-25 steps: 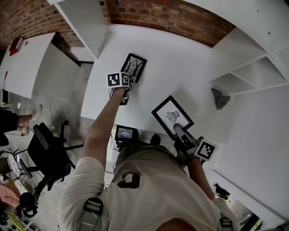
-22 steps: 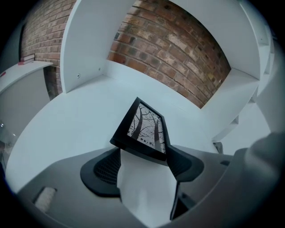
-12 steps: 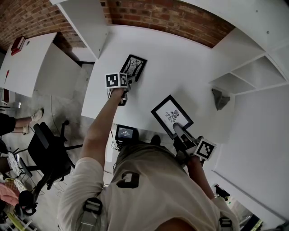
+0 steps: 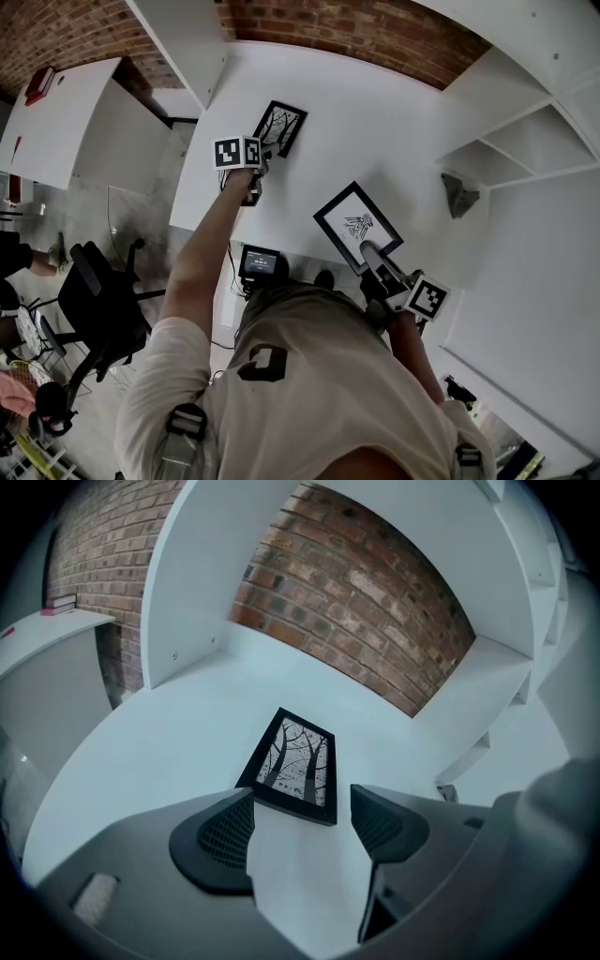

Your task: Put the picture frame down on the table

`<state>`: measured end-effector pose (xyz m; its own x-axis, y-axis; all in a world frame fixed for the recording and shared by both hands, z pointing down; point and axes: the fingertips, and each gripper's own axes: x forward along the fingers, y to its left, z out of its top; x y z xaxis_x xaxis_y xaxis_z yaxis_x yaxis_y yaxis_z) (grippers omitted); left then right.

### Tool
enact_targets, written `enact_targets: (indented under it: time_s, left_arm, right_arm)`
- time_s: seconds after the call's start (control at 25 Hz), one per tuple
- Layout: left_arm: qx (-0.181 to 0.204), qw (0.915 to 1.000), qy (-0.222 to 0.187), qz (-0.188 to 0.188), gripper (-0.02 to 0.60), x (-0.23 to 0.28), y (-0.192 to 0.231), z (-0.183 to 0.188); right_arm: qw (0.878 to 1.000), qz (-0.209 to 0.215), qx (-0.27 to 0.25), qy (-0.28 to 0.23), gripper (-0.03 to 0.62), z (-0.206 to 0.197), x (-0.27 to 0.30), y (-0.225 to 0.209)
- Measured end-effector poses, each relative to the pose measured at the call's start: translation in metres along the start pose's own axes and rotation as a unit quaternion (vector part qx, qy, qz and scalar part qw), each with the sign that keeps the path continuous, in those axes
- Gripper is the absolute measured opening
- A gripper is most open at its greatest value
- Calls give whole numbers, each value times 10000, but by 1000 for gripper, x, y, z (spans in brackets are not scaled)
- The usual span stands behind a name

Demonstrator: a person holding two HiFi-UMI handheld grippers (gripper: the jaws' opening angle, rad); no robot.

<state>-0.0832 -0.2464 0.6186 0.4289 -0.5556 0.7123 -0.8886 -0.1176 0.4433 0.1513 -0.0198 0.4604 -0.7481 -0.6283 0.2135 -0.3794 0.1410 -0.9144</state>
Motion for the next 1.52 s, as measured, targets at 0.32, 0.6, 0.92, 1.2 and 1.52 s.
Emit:
enact_targets:
  time_s: [0.32,0.6,0.92,1.2,1.52]
  left_arm:
    - [38,9987,-382,-347,307,-29,-16,3]
    - [-450,9864,-1079,-1152,307,-69,-47,23]
    - [-179,9808,-1366,-1380,307,-98,-71,20]
    - [173,9794,-1401,-1447,307,-131,-82,-6]
    - [230,9747,-1673,-1466,234,-164,-102,-43]
  right_arm:
    - [9999,130,-37,-2,26,-3,0,5]
    - [9998,194,18,5,26,-6,1,5]
    - [9996,273,50,12,26,-11,-1,7]
    - [9994,336,88,-87,26,-13,-5,8]
    - [9989,408,107,-227,26,-8,-6,10]
